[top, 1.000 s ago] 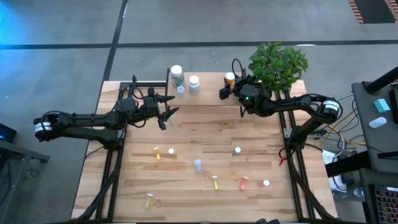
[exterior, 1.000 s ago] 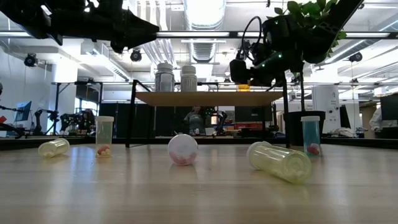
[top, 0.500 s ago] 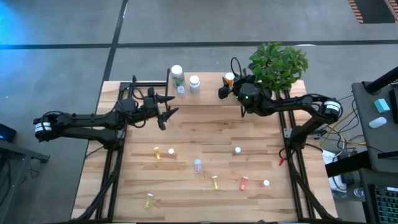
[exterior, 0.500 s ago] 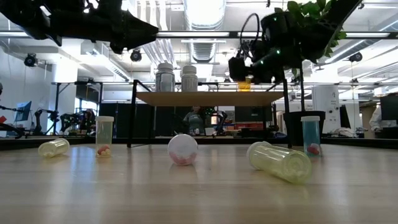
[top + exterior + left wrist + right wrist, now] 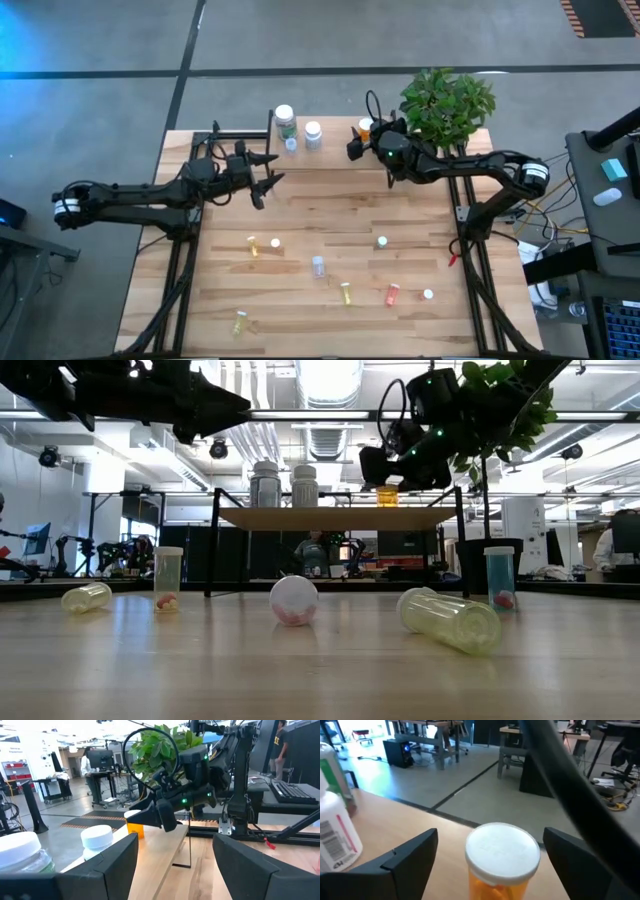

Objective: Pick and place medicine bottles onto shelf by color
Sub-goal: Put the orange pill bottle on the shelf

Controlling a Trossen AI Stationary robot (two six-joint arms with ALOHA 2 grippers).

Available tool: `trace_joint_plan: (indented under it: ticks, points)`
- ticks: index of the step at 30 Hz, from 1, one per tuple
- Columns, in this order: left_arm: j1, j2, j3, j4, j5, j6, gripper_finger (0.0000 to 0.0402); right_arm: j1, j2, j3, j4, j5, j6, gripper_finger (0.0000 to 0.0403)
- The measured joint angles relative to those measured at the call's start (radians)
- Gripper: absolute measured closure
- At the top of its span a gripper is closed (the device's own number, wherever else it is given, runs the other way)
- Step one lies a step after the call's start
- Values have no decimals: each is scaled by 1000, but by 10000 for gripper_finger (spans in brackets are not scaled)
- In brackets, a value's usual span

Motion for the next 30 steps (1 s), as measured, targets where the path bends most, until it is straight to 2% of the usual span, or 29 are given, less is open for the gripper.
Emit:
trace_joint_plan:
  ticks: [14, 30]
  points:
    - [0, -60, -2, -35, 0, 0, 162, 7, -72, 2, -27, 1, -23, 49]
    - [0, -80, -2, -63, -2, 0, 162, 7, -78, 3, -44, -3, -7, 49]
